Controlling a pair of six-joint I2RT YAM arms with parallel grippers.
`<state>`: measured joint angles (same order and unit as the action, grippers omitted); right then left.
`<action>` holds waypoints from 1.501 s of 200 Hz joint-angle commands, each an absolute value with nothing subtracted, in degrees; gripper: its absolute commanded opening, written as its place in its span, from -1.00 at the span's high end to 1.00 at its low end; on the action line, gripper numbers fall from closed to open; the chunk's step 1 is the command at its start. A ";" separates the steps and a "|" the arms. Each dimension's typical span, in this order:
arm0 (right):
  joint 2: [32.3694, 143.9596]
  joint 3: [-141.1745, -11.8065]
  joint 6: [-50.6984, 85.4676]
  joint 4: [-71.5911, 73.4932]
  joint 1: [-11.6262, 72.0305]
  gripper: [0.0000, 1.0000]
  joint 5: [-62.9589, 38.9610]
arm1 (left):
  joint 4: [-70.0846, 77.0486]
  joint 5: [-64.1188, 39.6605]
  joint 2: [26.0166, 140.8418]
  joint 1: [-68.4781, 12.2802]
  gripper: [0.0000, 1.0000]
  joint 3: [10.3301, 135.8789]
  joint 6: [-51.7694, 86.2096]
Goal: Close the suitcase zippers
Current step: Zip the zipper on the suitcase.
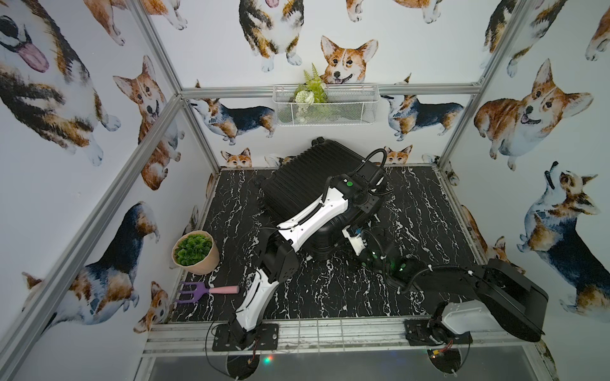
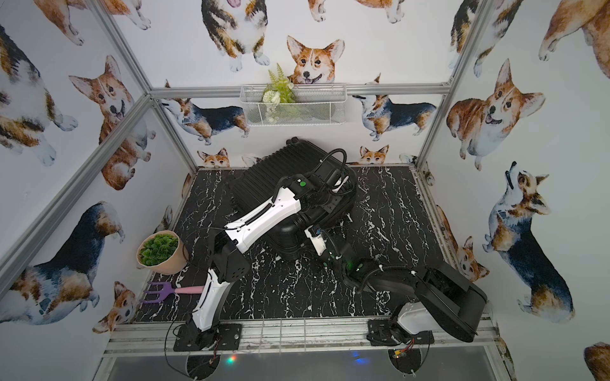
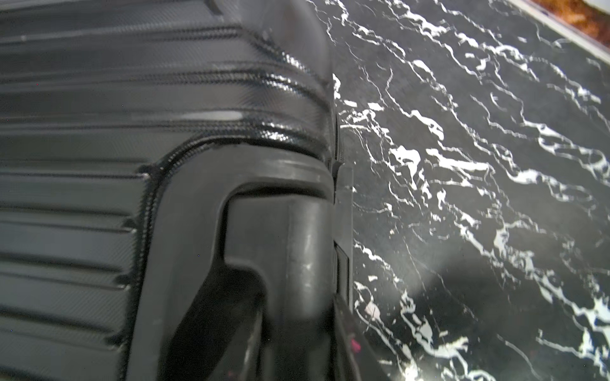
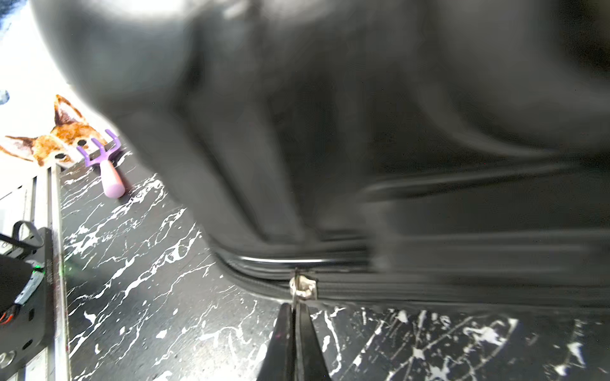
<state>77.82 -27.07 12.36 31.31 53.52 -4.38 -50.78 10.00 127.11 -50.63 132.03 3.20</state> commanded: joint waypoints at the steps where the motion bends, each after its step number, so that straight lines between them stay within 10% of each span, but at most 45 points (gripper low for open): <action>1: 77.80 -28.19 12.03 36.61 55.01 1.00 -9.91 | -37.93 15.08 128.83 -50.14 0.94 134.82 12.43; 75: 78.83 -30.12 12.04 34.28 56.58 1.00 -10.94 | -31.70 17.76 130.34 -50.10 0.95 134.85 18.58; 118: 75.66 -28.01 11.80 30.25 56.60 1.00 1.98 | -34.00 16.18 127.25 -50.05 -0.15 135.24 12.99; 145: 74.02 -26.96 12.06 26.09 55.53 1.00 6.77 | -37.78 15.20 123.41 -49.88 -0.48 135.02 8.40; 300: 64.60 -25.19 16.33 11.38 38.10 1.00 15.11 | -48.68 8.65 93.46 -22.75 -0.63 103.62 6.06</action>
